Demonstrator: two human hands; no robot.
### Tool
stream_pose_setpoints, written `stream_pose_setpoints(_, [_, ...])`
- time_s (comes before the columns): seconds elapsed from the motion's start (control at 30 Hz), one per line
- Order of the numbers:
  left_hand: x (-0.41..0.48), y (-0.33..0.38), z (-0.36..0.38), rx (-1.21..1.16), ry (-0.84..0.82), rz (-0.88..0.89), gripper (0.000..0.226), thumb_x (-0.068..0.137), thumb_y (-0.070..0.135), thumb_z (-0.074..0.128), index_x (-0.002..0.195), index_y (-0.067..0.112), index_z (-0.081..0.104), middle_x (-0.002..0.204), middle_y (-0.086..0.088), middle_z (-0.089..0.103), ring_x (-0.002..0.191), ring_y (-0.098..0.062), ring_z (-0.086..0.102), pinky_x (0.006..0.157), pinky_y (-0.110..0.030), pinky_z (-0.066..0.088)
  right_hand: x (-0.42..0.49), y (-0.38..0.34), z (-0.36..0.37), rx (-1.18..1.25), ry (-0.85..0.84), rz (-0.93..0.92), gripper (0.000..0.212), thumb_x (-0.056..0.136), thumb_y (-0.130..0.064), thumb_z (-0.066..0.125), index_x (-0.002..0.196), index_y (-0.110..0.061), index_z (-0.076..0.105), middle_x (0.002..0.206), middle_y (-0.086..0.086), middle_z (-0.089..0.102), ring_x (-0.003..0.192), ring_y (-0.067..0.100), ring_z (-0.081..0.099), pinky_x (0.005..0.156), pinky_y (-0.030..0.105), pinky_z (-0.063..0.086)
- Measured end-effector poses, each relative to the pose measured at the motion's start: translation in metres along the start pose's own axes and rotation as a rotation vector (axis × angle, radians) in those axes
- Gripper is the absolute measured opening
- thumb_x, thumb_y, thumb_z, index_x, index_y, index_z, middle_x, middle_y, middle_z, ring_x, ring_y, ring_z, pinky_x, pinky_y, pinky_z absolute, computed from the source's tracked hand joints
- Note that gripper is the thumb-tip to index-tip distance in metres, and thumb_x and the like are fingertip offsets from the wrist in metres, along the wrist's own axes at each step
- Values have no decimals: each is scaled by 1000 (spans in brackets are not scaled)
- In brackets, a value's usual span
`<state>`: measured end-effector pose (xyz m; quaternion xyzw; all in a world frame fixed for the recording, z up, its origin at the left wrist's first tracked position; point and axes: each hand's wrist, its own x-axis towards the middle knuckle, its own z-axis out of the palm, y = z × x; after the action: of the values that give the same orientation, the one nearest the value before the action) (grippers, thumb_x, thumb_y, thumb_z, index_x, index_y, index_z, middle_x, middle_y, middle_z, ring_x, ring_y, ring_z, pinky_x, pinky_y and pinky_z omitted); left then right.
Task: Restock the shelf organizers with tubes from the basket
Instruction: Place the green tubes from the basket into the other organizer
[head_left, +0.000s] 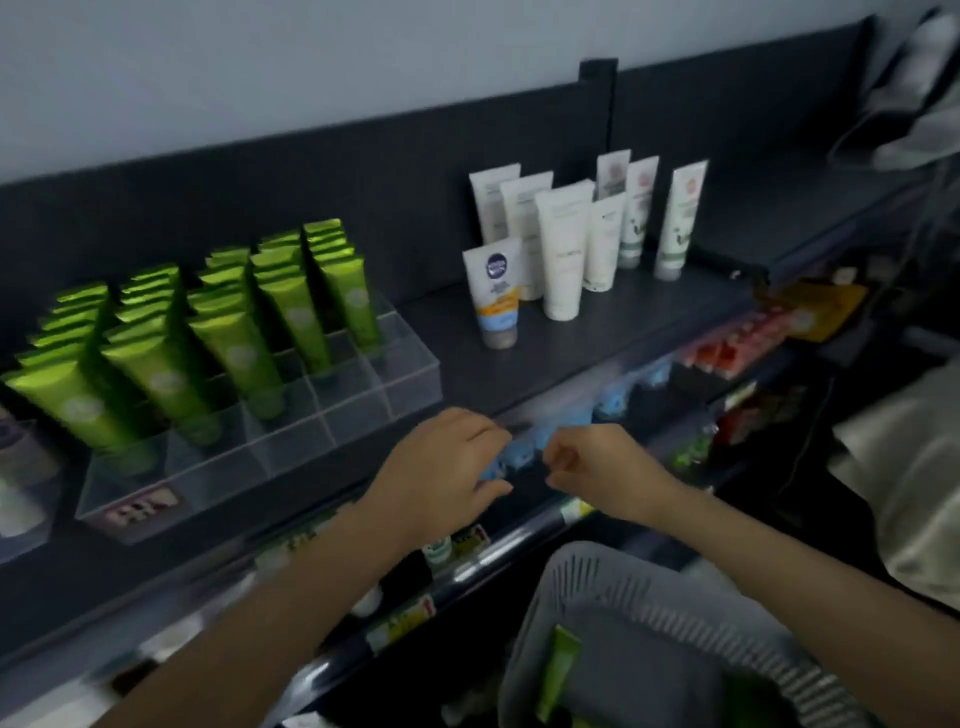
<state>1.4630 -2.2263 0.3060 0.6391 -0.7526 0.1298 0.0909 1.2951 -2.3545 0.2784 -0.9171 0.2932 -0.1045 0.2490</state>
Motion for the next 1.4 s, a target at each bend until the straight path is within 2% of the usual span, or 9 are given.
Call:
stream_pose_setpoints(0.23, [20,71,106,-163,-333,54,56,89,40,56,137,13,46,134,-4,52,123,-24,45,100,-36,43,-74,116,66,-78,-205,246,17,86,-11,56,100,-8,66,108,9,67,103,25,62,82,31,46])
stream_pose_setpoints(0.4, [6,103,174,-269,-561,10,48,87,39,56,127,12,51,129,-4,52,120,-22,48,94,-35,47,-134,178,108,-104,-319,385,19,90,-11,49,94,-18,66,113,6,65,106,19,58,101,35,38])
stream_pose_setpoints(0.47, [-2,114,198,-306,-668,-9,51,90,37,55,133,12,46,133,-5,49,121,-23,47,94,-37,47,-155,198,123,-104,-368,401,22,90,-13,48,75,-27,56,105,8,64,95,15,54,93,30,40])
stream_pose_setpoints(0.57, [-11,129,232,-315,-768,-44,47,92,36,54,132,12,48,135,-6,50,121,-24,49,96,-39,46,-176,218,141,-135,-463,425,18,91,-15,50,92,-9,66,106,11,65,101,21,60,81,26,39])
stream_pose_setpoints(0.67, [-21,146,269,-354,-856,-63,35,93,31,52,120,9,56,123,-9,58,112,-26,55,91,-37,47,-187,229,156,-159,-510,432,7,70,-19,67,66,-15,69,74,3,72,73,14,70,64,17,47])
stream_pose_setpoints(0.73, [-28,159,291,-363,-942,-93,27,93,28,51,111,10,60,114,-9,62,104,-28,58,85,-37,49,-192,242,170,-145,-600,491,14,81,-15,60,75,-7,70,83,11,72,82,23,70,68,22,49])
stream_pose_setpoints(0.87, [-37,188,323,-318,-1080,-102,17,92,8,46,100,3,60,107,-17,60,99,-33,57,83,-39,47,-195,259,182,-131,-600,722,31,96,-8,38,110,2,64,116,17,65,112,33,59,83,30,48])
stream_pose_setpoints(0.97, [-39,204,343,-289,-1104,-72,26,94,8,43,111,2,62,115,-17,61,106,-34,56,90,-37,45,-192,263,195,-98,-556,837,33,97,-5,35,113,1,64,119,15,64,116,35,57,95,37,47])
stream_pose_setpoints(1.4, [-50,217,387,-313,-1146,6,24,89,13,54,112,10,58,122,-14,57,114,-33,53,94,-41,45,-192,278,243,246,-248,1356,32,84,-16,62,112,0,64,122,18,63,113,31,61,88,33,50])
